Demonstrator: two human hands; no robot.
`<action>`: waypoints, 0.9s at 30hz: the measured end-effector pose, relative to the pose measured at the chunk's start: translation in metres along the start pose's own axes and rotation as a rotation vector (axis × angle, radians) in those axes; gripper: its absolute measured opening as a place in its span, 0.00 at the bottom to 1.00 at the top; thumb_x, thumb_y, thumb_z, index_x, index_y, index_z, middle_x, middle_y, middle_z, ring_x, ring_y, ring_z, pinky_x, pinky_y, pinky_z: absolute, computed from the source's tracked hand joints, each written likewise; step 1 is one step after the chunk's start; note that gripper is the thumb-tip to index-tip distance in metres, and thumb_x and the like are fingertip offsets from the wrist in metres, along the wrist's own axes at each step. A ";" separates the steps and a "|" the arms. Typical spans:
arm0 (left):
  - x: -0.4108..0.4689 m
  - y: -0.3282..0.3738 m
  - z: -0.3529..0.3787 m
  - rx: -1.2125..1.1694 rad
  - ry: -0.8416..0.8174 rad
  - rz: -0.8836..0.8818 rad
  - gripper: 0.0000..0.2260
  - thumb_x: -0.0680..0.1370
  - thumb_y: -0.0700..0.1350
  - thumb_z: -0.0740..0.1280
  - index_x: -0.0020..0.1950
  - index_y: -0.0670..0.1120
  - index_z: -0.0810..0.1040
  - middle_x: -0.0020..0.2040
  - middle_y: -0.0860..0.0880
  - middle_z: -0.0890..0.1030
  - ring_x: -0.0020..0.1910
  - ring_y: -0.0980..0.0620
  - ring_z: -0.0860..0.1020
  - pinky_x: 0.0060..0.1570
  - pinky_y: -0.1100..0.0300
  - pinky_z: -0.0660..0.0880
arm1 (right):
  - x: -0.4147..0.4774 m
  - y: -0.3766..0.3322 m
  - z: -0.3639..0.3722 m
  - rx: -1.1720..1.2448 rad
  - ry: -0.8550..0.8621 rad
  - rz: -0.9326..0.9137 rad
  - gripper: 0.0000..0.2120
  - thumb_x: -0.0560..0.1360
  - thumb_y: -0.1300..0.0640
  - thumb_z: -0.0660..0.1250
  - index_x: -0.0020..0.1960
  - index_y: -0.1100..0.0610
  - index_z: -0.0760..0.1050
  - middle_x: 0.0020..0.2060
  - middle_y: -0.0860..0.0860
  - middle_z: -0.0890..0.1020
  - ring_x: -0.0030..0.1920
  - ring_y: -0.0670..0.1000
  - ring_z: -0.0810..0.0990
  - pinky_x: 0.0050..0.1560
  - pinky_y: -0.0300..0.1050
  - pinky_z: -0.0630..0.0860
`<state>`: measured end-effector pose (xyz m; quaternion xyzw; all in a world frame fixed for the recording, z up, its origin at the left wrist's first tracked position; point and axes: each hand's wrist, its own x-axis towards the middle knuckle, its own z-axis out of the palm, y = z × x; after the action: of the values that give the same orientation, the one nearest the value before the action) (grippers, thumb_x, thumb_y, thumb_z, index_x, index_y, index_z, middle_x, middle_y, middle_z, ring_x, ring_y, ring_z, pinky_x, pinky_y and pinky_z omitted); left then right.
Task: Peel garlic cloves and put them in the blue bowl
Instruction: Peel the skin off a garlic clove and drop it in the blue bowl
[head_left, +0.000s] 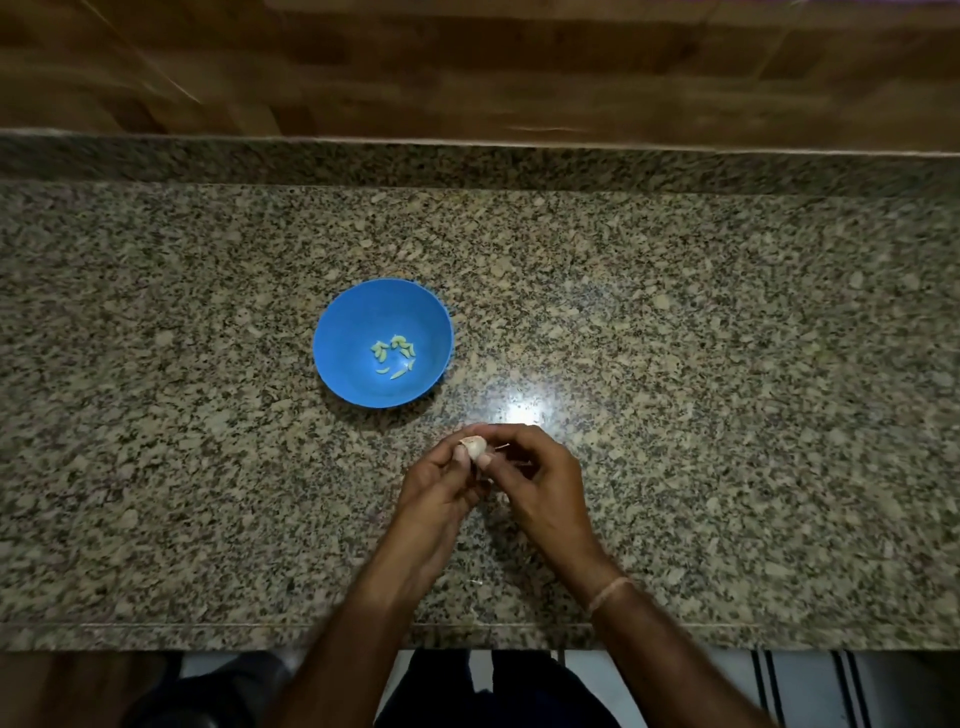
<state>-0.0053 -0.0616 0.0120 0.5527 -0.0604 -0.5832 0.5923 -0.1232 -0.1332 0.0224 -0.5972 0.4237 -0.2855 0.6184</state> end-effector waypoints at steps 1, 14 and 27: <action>-0.002 0.000 0.003 0.026 -0.003 0.015 0.14 0.86 0.43 0.60 0.69 0.43 0.78 0.64 0.40 0.83 0.67 0.43 0.80 0.66 0.48 0.76 | 0.000 0.000 -0.003 -0.010 0.010 -0.003 0.10 0.77 0.63 0.75 0.57 0.53 0.85 0.53 0.47 0.87 0.54 0.50 0.85 0.55 0.47 0.82; -0.012 -0.005 0.027 0.091 0.155 0.121 0.13 0.83 0.41 0.66 0.66 0.42 0.82 0.61 0.42 0.85 0.64 0.44 0.82 0.68 0.45 0.75 | 0.002 -0.005 -0.023 -0.218 -0.004 -0.230 0.06 0.78 0.61 0.74 0.54 0.57 0.87 0.46 0.47 0.84 0.48 0.47 0.84 0.48 0.44 0.81; -0.018 -0.009 0.038 0.106 0.165 0.099 0.10 0.81 0.36 0.69 0.61 0.37 0.82 0.56 0.38 0.86 0.60 0.41 0.84 0.70 0.41 0.74 | -0.009 -0.006 -0.026 -0.037 0.027 -0.036 0.05 0.77 0.57 0.76 0.47 0.57 0.81 0.41 0.49 0.85 0.43 0.50 0.84 0.43 0.39 0.80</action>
<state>-0.0436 -0.0674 0.0307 0.6258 -0.0697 -0.5019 0.5930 -0.1494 -0.1389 0.0315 -0.6122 0.4264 -0.2968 0.5960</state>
